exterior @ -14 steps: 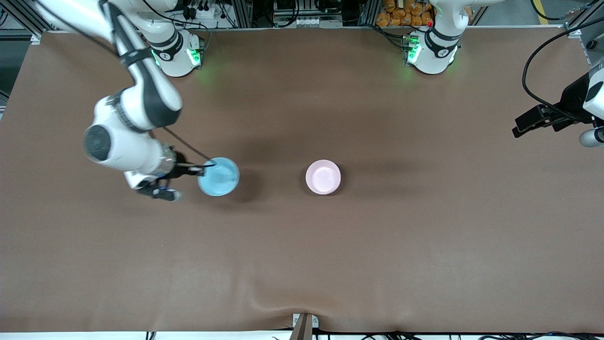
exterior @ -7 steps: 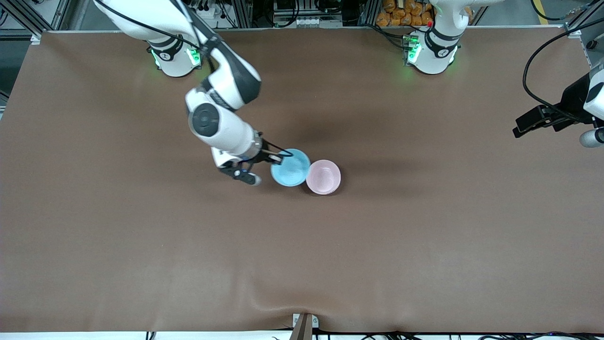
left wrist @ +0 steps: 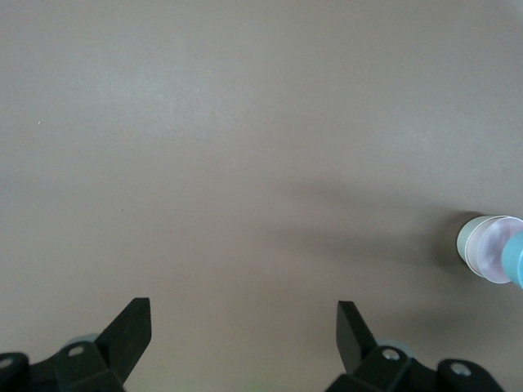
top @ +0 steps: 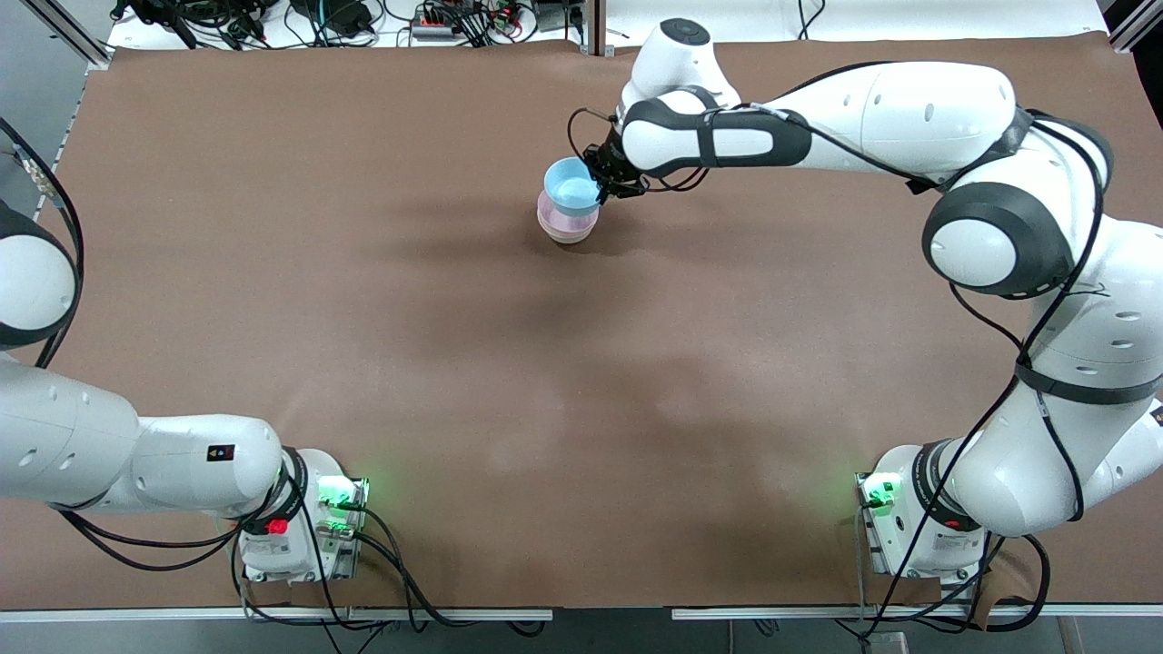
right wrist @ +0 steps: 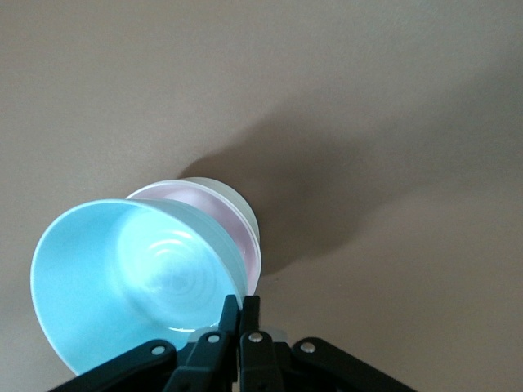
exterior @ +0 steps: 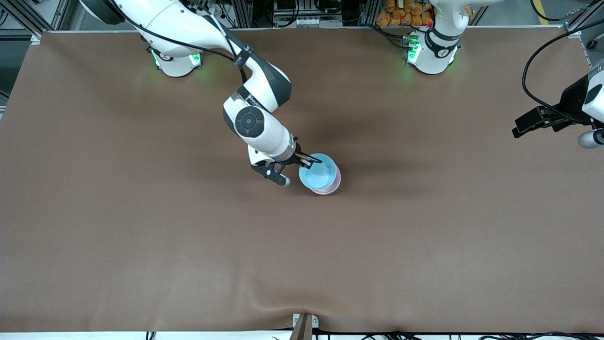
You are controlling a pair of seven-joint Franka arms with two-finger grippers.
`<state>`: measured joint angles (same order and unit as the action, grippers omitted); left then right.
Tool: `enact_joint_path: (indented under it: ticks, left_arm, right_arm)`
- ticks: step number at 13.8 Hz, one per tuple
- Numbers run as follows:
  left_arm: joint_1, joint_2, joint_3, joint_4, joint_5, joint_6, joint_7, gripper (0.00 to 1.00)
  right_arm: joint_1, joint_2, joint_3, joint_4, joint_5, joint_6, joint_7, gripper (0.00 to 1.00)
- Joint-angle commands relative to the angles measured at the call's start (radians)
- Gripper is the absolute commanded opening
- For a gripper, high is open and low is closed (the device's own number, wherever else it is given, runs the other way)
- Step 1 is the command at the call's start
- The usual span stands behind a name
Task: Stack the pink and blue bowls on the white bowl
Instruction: 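Carry the blue bowl with the right gripper onto the pink bowl, then open the right gripper to release the blue bowl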
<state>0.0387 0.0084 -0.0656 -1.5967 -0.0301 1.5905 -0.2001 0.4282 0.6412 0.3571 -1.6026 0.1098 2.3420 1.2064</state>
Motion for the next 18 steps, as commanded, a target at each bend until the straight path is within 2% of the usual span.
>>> enact_joint_path:
  ticks: [1,9,14,17,18]
  left_arm:
    - [0.009,-0.01,-0.002,-0.011,-0.008,0.003,0.024,1.0]
    - [0.009,-0.007,-0.002,-0.009,-0.008,0.006,0.024,1.0]
    - [0.009,-0.007,-0.002,-0.008,-0.008,0.011,0.024,1.0]
    - [0.009,-0.007,-0.002,-0.005,-0.008,0.013,0.024,1.0]
    - [0.007,-0.007,-0.002,-0.003,-0.01,0.02,0.024,1.0]
  right_arm:
    - [0.014,0.04,-0.012,0.042,-0.019,-0.013,0.025,0.0]
    - [0.037,0.075,-0.018,0.056,-0.024,0.037,0.053,0.0]
    - [0.127,0.118,-0.116,0.095,-0.022,0.039,0.071,0.0]
    - [0.129,0.127,-0.118,0.095,-0.022,0.04,0.071,0.0]
    - [0.12,0.126,-0.118,0.096,-0.022,0.034,0.068,0.31]
